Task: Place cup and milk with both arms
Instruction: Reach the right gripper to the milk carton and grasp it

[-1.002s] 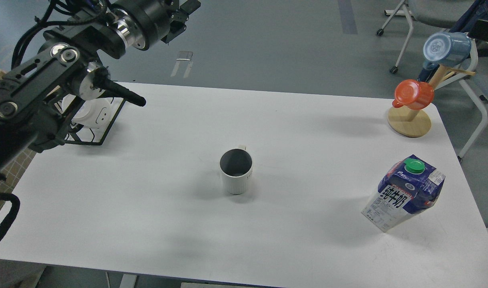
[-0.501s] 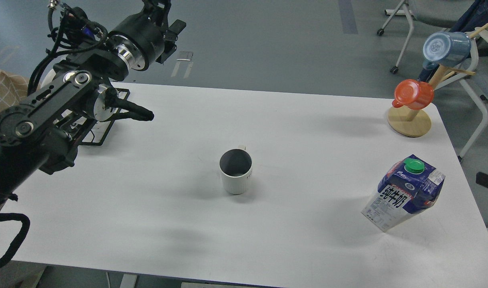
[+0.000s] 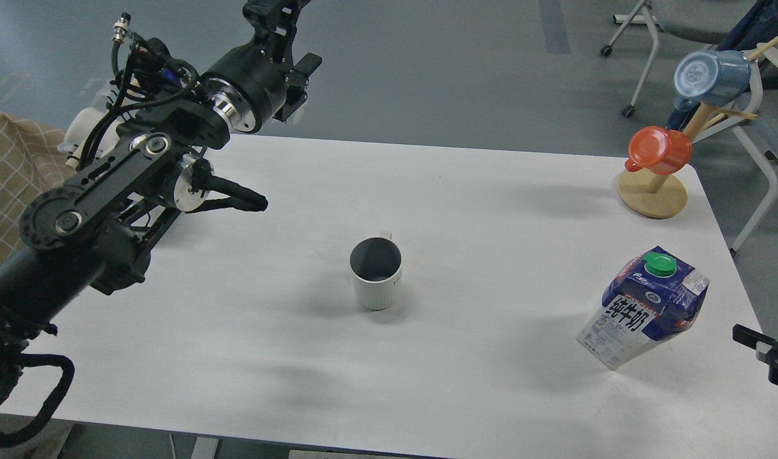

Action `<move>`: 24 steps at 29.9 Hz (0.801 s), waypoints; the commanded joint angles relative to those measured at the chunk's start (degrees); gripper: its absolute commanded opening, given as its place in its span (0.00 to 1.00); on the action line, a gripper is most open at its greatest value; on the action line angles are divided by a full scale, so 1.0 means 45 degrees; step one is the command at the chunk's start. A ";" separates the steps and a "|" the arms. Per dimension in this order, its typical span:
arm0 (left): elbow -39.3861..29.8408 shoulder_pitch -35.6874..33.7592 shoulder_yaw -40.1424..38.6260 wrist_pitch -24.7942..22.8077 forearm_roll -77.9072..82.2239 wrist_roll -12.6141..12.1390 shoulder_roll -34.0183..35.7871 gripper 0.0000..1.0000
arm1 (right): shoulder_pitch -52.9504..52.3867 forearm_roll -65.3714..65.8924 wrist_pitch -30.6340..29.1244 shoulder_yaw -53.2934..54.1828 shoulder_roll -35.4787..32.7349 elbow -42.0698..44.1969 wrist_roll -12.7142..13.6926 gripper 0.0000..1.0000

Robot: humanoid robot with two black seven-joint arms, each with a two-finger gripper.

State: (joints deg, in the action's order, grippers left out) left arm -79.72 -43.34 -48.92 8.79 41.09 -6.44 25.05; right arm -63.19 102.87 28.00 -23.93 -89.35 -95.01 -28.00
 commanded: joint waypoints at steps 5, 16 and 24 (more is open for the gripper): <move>0.0002 0.0334 -0.0124 -0.0021 -0.0009 0.0044 0.0038 0.98 | 0.0058 -0.0243 0.0000 -0.0015 0.1513 0.0898 -0.0001 1.00; 0.0002 0.0334 -0.0125 -0.0099 -0.0009 0.0044 0.0038 0.98 | 0.0741 -0.0322 0.0000 -0.0015 0.2452 0.1328 -0.0001 1.00; 0.0002 0.0393 -0.0125 -0.0099 0.0010 0.0063 0.0096 0.98 | 0.1094 -0.0556 0.0000 0.0141 0.3720 0.2049 -0.0001 1.00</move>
State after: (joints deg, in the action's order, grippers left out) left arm -79.72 -41.63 -49.46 8.33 41.04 -6.20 25.25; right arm -58.44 100.74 28.01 -23.62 -74.38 -86.90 -27.99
